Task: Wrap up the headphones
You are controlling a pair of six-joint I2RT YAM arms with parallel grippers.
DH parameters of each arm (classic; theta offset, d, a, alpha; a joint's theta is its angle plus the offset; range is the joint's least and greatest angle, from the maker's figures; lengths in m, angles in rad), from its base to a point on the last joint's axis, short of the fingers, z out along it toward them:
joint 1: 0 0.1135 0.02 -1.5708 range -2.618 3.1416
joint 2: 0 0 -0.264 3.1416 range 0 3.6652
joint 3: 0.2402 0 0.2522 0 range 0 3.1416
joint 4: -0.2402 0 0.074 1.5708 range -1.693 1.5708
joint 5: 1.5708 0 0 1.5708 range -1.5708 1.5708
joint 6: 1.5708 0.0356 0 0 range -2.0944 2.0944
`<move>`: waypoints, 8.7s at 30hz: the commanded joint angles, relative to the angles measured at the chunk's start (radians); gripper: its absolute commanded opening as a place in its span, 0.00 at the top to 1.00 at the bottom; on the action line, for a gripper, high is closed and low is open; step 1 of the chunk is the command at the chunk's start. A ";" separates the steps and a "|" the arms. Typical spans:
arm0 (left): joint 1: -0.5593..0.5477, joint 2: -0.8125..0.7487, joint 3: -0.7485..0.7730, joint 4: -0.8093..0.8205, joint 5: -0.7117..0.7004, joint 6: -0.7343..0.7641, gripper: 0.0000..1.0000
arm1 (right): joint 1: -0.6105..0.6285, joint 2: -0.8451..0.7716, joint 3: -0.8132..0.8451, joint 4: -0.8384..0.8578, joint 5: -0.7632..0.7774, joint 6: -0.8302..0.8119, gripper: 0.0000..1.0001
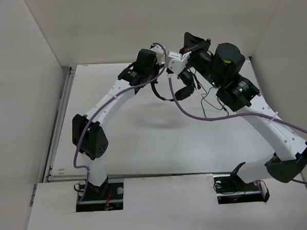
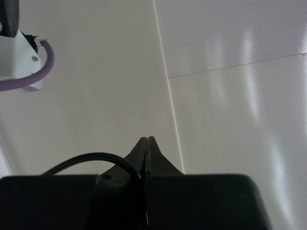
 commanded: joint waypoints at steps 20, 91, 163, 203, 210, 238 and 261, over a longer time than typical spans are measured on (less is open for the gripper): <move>-0.189 -0.242 -0.065 0.013 0.100 0.083 1.00 | -0.203 -0.087 -0.143 0.168 -0.114 0.142 1.00; -0.303 -0.048 0.665 0.180 0.173 -0.186 0.99 | -0.591 -0.171 -0.716 0.997 -1.046 2.598 0.71; -0.151 -0.152 -0.202 0.137 -0.176 0.304 1.00 | -0.406 -0.116 0.111 -0.682 -0.586 0.781 1.00; -0.332 -0.334 -0.020 0.041 0.245 0.169 1.00 | -0.570 -0.121 -0.404 0.048 -0.553 1.062 0.95; -0.331 -0.319 0.103 0.057 0.311 0.074 1.00 | -0.679 -0.104 -0.426 0.178 -0.968 1.507 0.90; -0.211 -0.008 0.751 0.163 0.193 -0.101 1.00 | -0.493 -0.199 -0.975 1.010 -1.073 2.433 0.53; -0.139 0.092 0.751 0.321 -0.274 -0.017 0.98 | -0.334 -0.283 -0.951 0.650 -1.202 2.068 0.97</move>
